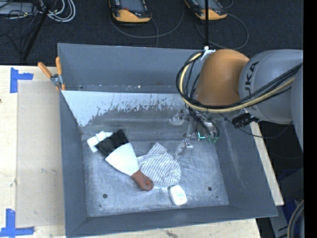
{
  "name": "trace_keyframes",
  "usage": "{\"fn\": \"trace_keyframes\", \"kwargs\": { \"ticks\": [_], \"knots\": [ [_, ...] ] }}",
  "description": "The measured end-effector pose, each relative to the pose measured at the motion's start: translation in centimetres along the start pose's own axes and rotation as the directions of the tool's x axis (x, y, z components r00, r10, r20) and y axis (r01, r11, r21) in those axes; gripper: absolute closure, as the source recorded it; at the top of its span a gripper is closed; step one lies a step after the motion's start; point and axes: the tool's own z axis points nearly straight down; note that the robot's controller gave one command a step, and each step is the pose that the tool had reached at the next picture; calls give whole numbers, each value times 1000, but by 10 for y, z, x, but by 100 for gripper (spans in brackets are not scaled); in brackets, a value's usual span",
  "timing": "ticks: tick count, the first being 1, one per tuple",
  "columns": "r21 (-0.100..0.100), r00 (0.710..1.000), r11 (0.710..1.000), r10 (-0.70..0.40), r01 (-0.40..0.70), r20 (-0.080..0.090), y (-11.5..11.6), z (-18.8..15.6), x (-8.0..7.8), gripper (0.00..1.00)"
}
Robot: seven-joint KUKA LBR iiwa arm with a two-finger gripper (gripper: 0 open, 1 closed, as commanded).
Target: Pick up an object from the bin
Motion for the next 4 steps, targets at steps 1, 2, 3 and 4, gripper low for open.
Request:
{"fn": "trace_keyframes", "kwargs": {
  "ticks": [1, 2, 3, 4],
  "knots": [
    [0, 998, 998, -67, 67, -3, 36, 56, 30, 100],
    [0, 998, 998, -67, 67, -3, 36, 56, 30, 100],
    [0, 998, 998, -70, 70, -2, 38, 25, 28, 100],
    [0, 997, 997, -72, 72, -4, 39, -32, 31, 100]
  ]
}}
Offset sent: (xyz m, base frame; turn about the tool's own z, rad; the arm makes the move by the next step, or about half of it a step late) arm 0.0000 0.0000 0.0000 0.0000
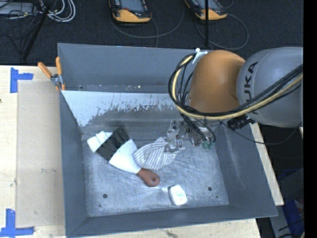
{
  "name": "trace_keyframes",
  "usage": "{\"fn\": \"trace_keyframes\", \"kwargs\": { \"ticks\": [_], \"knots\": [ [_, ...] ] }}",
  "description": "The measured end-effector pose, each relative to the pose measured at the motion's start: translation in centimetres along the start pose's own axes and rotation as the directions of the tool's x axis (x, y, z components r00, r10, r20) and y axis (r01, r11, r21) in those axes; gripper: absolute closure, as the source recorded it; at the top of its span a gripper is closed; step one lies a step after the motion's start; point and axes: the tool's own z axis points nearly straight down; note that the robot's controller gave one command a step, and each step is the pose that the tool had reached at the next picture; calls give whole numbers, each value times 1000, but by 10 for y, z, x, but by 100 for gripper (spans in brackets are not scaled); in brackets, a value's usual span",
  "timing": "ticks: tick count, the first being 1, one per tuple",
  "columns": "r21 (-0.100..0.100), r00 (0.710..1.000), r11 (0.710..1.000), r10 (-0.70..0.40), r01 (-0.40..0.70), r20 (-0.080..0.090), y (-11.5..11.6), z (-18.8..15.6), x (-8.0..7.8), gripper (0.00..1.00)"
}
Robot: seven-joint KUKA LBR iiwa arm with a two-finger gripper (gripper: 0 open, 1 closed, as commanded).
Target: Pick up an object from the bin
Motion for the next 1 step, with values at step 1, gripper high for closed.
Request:
{"fn": "trace_keyframes", "kwargs": {
  "ticks": [1],
  "knots": [
    [0, 1000, 1000, 1, -1, 6, 5, -87, -4, 100]
  ]
}}
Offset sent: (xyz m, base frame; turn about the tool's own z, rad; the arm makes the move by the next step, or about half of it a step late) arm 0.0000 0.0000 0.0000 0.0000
